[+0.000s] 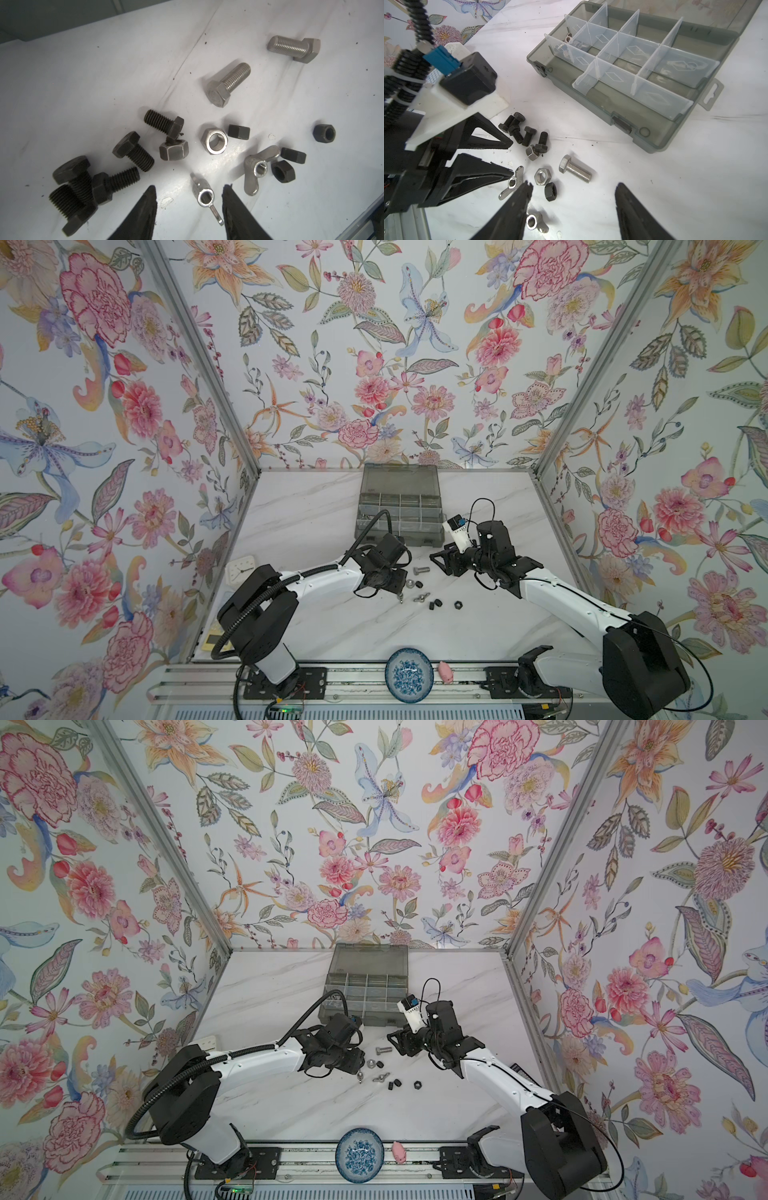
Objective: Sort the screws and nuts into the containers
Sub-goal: 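Move the left gripper back over the pile toward a silver wing nut, then lower the left gripper and close it on the silver wing nut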
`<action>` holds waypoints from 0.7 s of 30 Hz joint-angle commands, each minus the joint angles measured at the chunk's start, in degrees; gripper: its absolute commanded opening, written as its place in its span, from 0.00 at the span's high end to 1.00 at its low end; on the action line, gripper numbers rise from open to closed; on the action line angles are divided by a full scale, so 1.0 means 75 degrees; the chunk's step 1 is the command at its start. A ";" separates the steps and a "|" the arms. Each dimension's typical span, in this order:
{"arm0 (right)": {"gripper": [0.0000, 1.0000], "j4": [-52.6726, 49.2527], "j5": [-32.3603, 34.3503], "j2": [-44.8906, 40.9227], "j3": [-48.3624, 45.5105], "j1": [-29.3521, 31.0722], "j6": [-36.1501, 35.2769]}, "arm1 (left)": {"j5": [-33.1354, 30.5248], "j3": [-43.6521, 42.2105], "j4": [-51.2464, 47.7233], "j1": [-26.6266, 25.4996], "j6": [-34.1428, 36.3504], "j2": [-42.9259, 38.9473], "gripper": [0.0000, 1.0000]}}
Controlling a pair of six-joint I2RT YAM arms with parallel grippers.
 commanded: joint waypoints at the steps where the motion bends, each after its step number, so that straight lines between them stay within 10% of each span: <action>1: 0.33 0.0128 -0.0044 -0.0015 -0.0094 -0.0058 -0.0018 | 0.0040 0.0109 -0.0157 -0.0124 -0.0067 0.0193 0.51; 21: 0.33 0.0183 -0.0179 0.0067 -0.0106 -0.0123 0.0007 | 0.0157 0.0378 0.0023 -0.0229 -0.0033 0.0853 0.57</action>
